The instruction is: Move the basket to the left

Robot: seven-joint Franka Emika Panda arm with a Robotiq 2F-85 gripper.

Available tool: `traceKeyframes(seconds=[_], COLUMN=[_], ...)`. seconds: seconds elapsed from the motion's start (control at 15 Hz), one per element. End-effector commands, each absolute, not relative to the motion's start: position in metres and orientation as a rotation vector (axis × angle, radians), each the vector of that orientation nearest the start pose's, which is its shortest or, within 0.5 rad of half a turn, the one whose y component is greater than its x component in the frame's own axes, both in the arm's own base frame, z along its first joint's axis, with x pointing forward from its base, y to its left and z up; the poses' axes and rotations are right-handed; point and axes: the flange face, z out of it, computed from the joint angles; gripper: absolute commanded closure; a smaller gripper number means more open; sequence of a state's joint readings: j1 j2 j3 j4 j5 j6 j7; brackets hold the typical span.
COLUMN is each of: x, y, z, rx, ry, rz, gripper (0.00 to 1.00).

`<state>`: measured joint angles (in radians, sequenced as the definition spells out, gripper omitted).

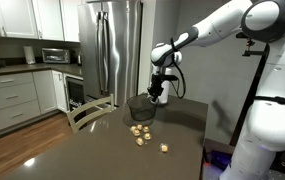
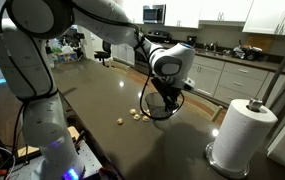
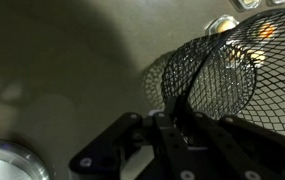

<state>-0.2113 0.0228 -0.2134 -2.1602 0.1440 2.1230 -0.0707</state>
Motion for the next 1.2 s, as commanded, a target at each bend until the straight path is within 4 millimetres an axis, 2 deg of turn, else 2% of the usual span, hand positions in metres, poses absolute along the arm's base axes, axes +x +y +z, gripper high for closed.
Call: traceKeyframes(seconds=[0.0, 0.67, 1.13], x=[0.495, 0.543, 0.572], y=[-0.194, -0.102, -0.059], z=[0.394, 0.393, 0.382], rx=[-2.96, -3.003, -2.975], ry=[0.51, -0.055, -0.31], rz=[0.033, 0.134, 0.229], gripper=[0.94, 0.94, 0.94])
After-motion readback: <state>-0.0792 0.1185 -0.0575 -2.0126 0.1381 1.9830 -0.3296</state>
